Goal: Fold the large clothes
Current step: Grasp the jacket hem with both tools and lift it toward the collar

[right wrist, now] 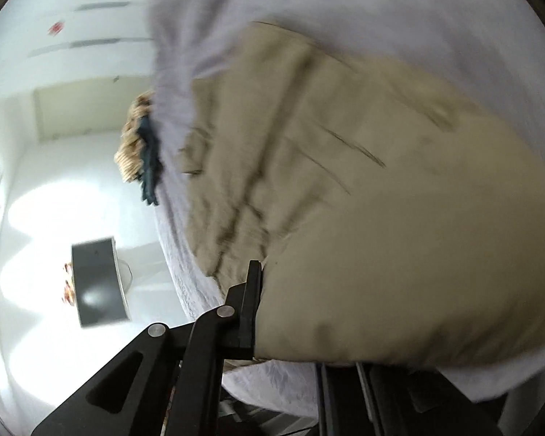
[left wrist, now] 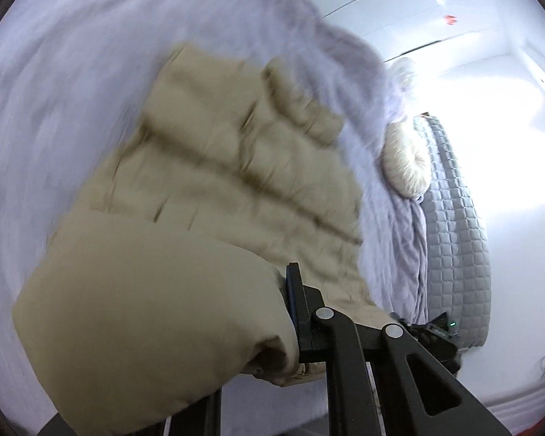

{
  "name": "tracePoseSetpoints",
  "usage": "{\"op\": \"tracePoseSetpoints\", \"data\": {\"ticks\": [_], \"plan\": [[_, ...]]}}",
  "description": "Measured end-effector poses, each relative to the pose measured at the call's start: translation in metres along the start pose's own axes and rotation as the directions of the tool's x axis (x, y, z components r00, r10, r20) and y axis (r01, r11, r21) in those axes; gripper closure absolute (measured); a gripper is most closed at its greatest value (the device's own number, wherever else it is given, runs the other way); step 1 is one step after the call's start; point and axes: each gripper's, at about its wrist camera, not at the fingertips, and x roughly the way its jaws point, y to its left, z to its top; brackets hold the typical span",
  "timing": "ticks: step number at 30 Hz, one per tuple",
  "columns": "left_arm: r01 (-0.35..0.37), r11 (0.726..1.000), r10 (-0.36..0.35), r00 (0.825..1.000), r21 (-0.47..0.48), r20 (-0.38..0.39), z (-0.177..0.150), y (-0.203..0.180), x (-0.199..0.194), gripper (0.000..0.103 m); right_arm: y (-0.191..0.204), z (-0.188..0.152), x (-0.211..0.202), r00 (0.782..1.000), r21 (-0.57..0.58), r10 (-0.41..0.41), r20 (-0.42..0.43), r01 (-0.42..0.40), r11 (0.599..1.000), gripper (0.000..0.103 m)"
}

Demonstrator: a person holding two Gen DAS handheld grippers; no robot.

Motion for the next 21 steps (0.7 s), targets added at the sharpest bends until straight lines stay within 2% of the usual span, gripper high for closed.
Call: {"op": "tracePoseSetpoints", "data": {"ticks": [5,9,15,21], "plan": [[-0.034,0.991,0.024,0.996,0.129,0.083,0.061,-0.028,0.005,0.088,0.065,0.041,0.011,1.0,-0.179,-0.008,0.022,0.012,0.984,0.094],[-0.062,0.984,0.038,0.989,0.168,0.145,0.107,-0.04,0.014,0.088,0.109,0.08,0.035,0.999,-0.28,-0.006,0.032,0.015,0.96,0.094],[-0.144,0.971,0.115,0.981,0.189,0.155,0.171,-0.044,0.057,0.088,0.136,0.144,0.081,0.997,-0.338,-0.072,0.029,0.078,0.938,0.094],[-0.21,0.959,0.183,0.972,0.192,0.146,0.214,-0.028,0.115,0.088,0.143,0.2,0.143,0.987,-0.363,-0.157,0.046,0.163,0.917,0.094]]}}
